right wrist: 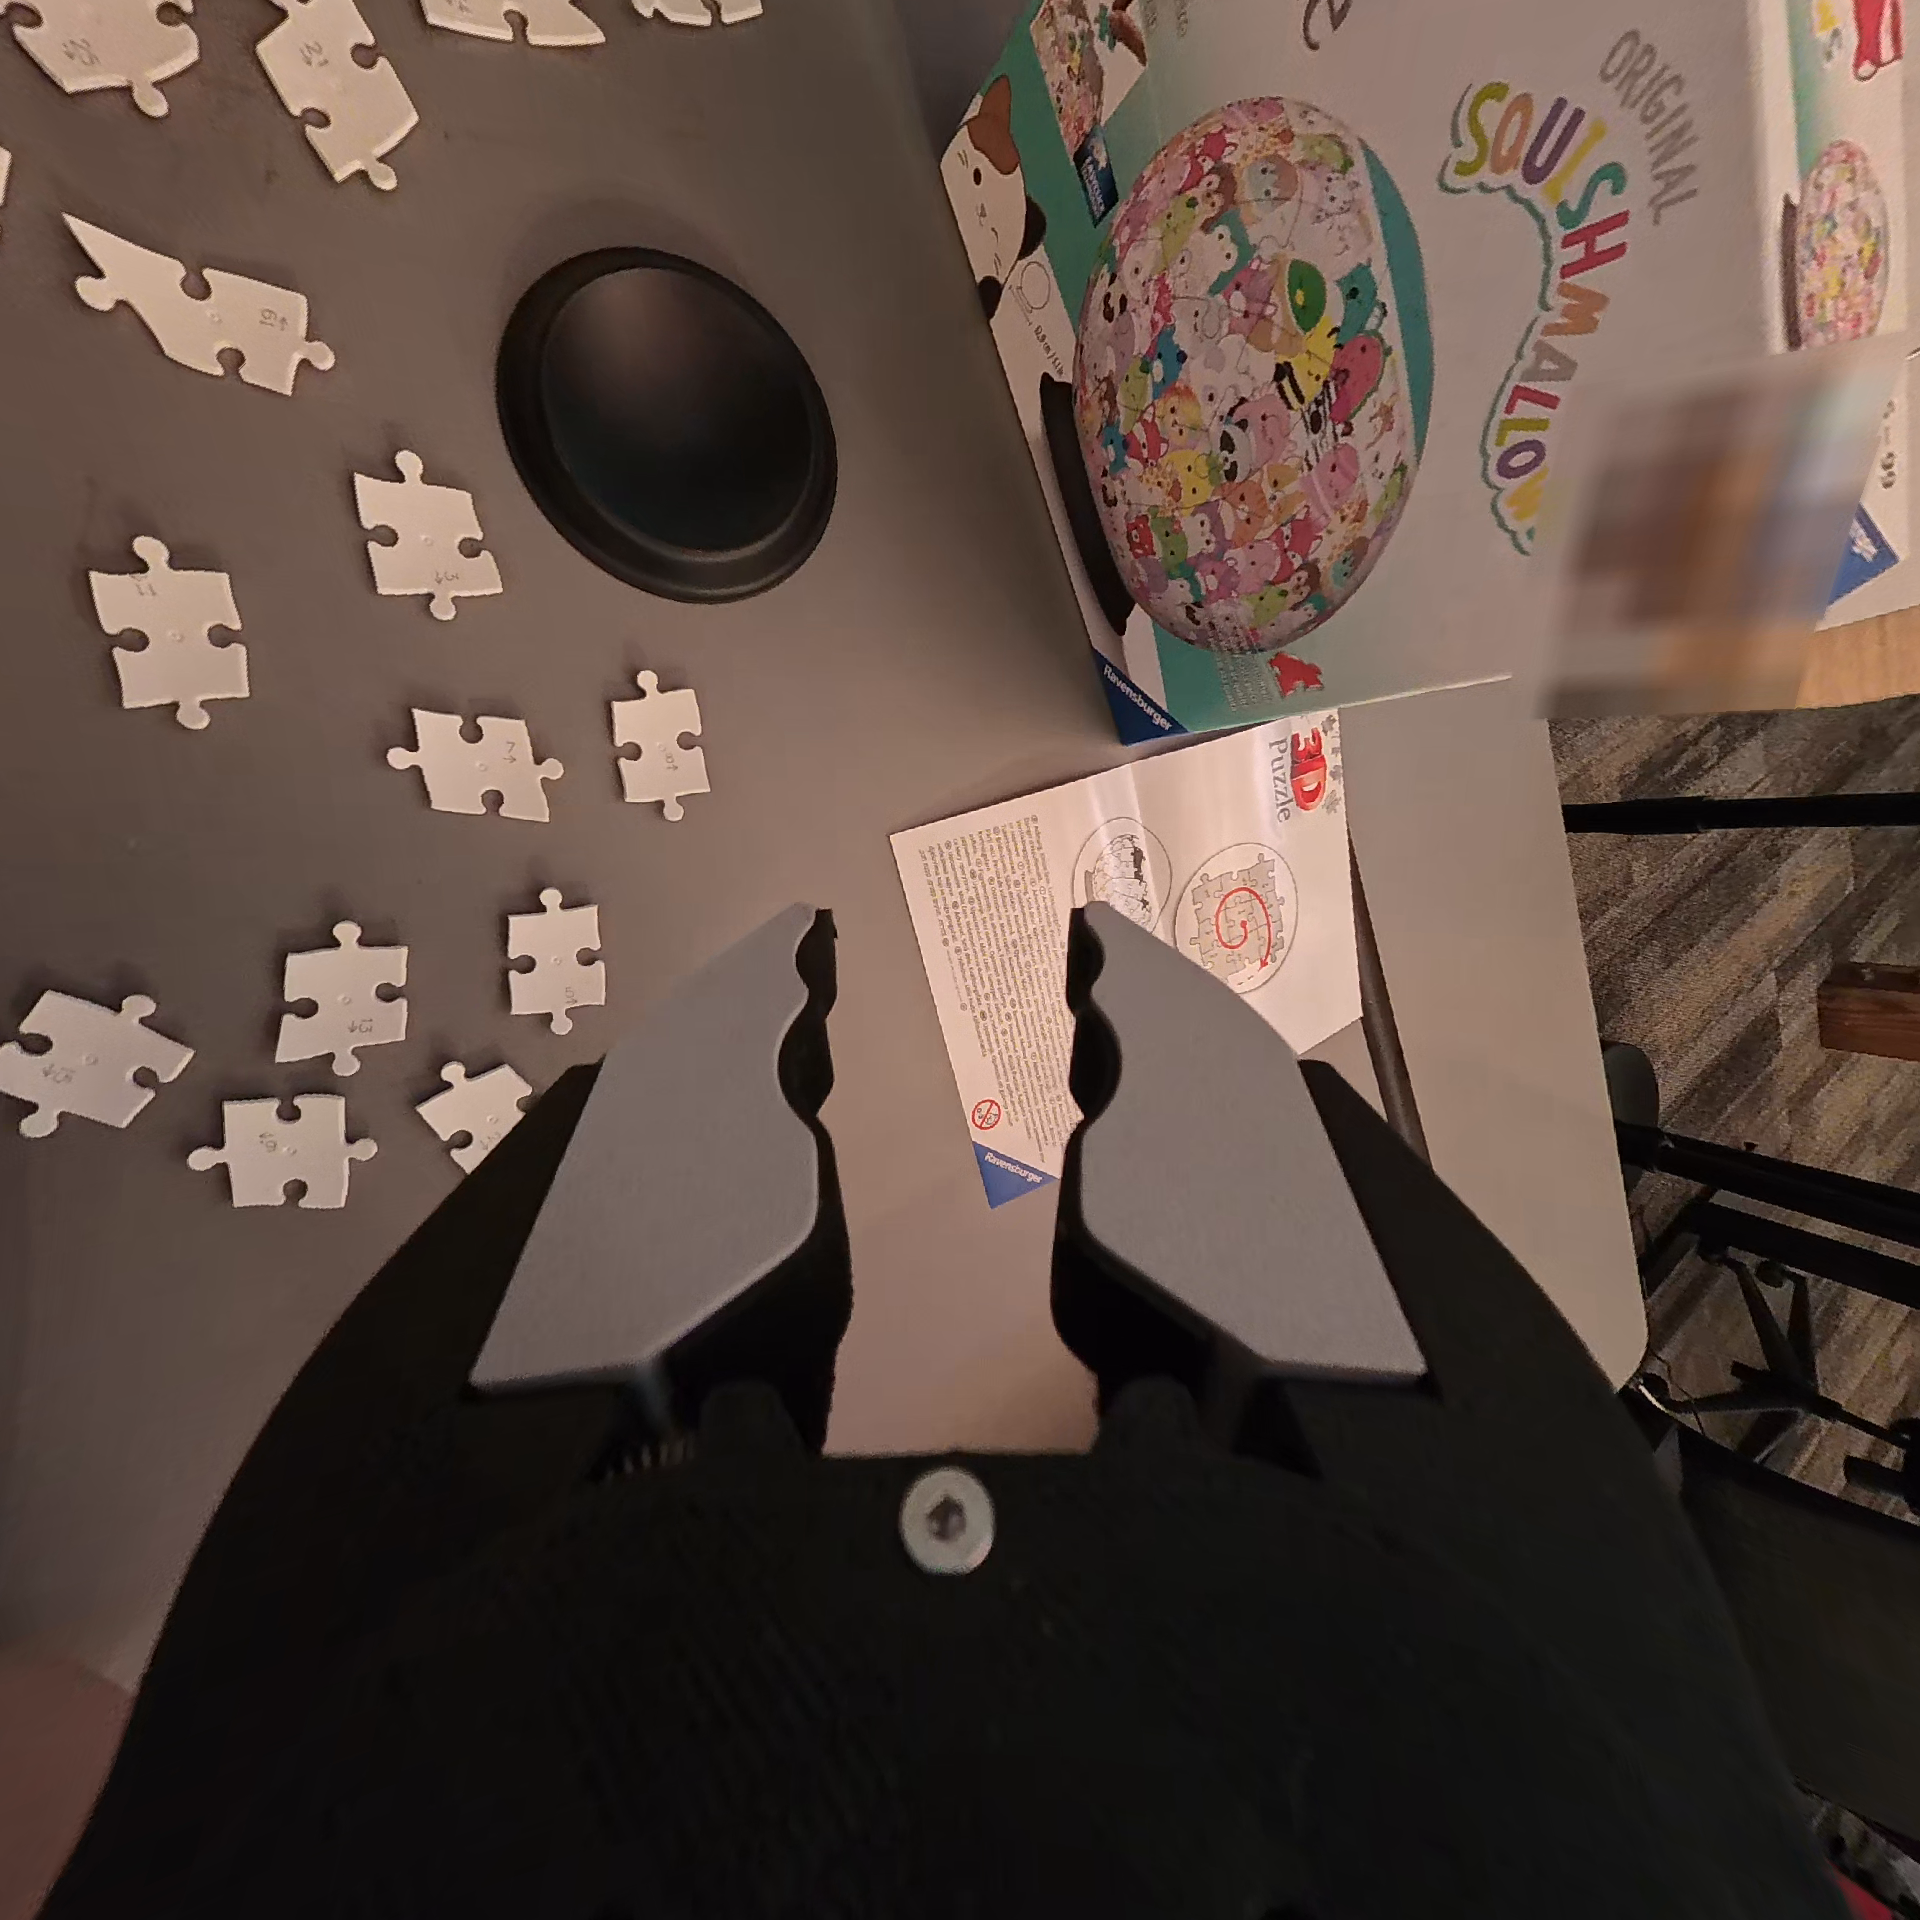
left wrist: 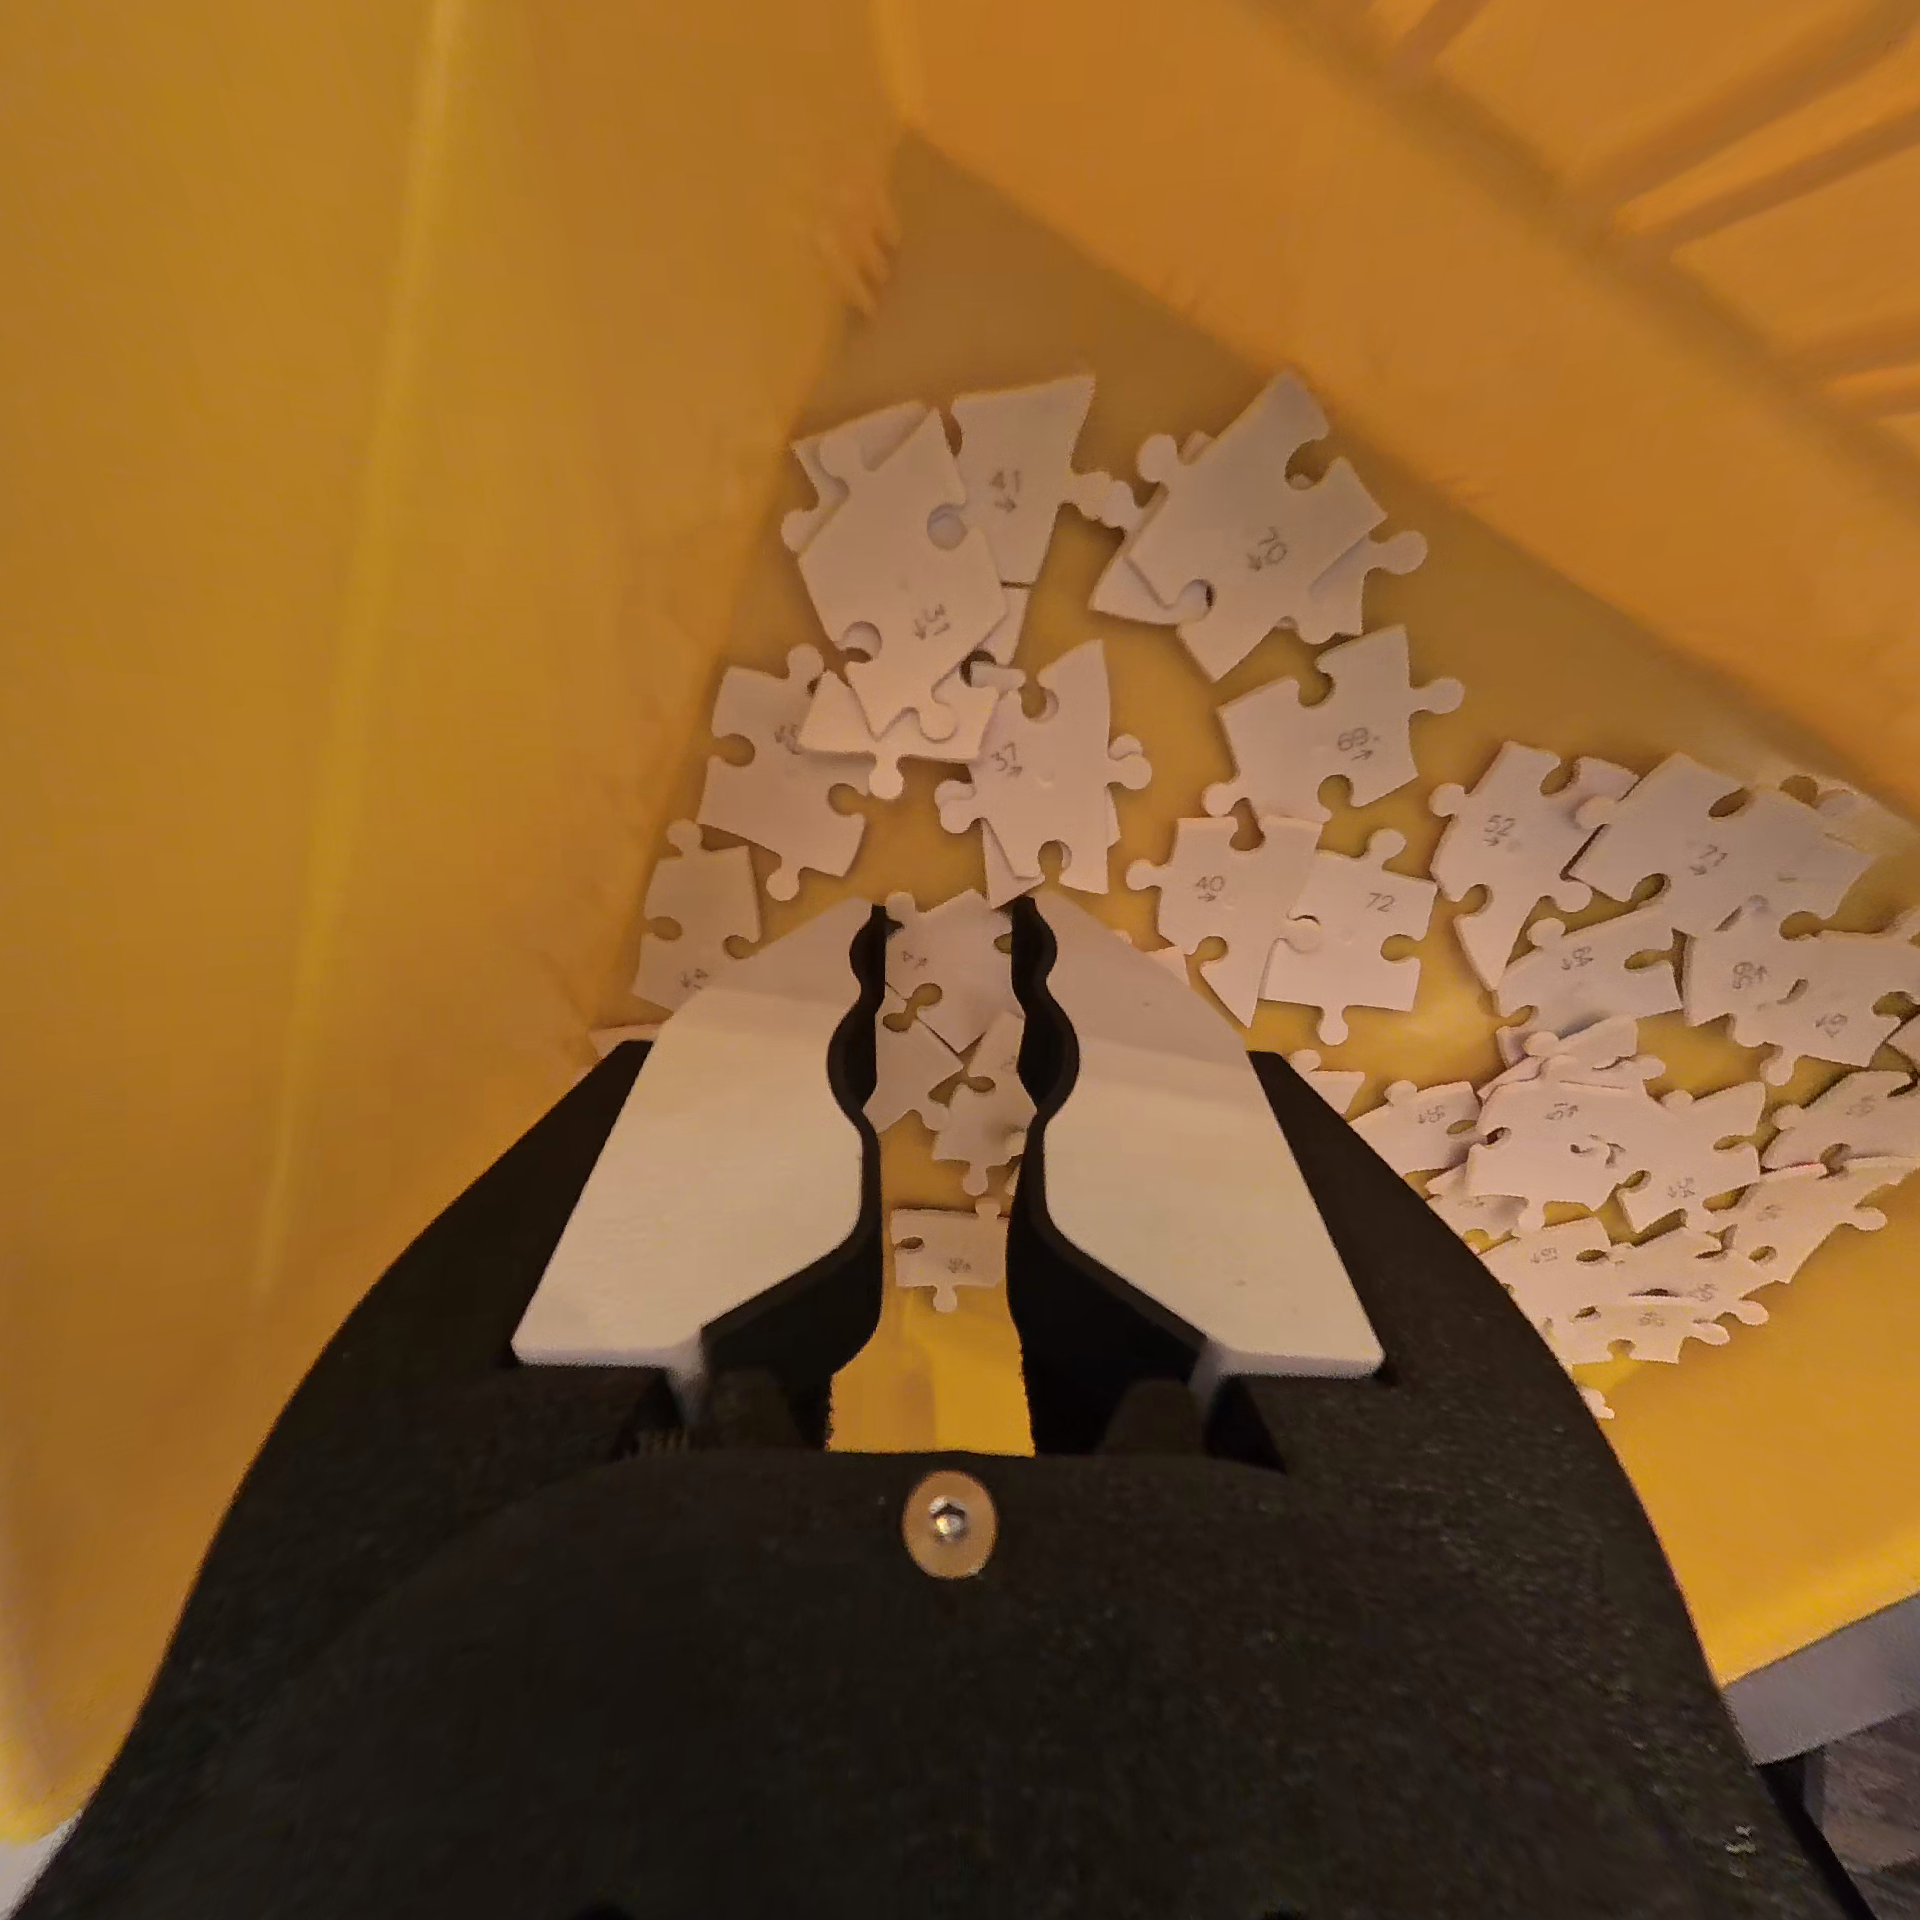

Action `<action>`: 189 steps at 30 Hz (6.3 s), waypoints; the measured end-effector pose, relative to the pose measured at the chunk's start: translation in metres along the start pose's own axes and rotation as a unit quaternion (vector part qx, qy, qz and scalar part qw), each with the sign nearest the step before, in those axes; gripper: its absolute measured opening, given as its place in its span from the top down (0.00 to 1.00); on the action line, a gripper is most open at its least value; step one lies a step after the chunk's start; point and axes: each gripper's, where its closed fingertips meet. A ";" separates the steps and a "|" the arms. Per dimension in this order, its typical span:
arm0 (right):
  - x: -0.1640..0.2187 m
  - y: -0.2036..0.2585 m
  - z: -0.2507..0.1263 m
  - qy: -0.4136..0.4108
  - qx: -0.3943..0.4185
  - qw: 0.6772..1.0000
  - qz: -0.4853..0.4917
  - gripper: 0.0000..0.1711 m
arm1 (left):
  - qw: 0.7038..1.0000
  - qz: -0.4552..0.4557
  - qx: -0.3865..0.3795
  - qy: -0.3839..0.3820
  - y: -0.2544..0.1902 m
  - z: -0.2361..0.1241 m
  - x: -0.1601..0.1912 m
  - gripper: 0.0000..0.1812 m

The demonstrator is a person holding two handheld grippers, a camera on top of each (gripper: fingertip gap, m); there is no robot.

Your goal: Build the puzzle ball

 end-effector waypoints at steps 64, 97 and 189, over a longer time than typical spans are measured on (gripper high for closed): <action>0.095 0.013 -0.134 -0.163 -0.029 0.981 0.099 0.78 | 0.937 0.349 0.020 0.020 -0.352 0.023 -0.358 0.91; 0.014 -0.011 -0.142 -0.274 0.009 0.960 0.051 0.79 | 0.935 -0.070 -0.002 -0.348 -0.143 -0.197 -0.112 0.69; -0.023 0.000 -0.070 -0.152 0.000 0.988 0.002 0.80 | 0.914 -0.389 0.031 -0.108 0.000 -0.082 0.003 0.99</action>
Point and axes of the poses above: each gripper's, where its closed fingertips meet, z out along the fingers, x out of its underside, y = z × x across the jaws, and after that the axes turned 4 degrees about x, right-handed
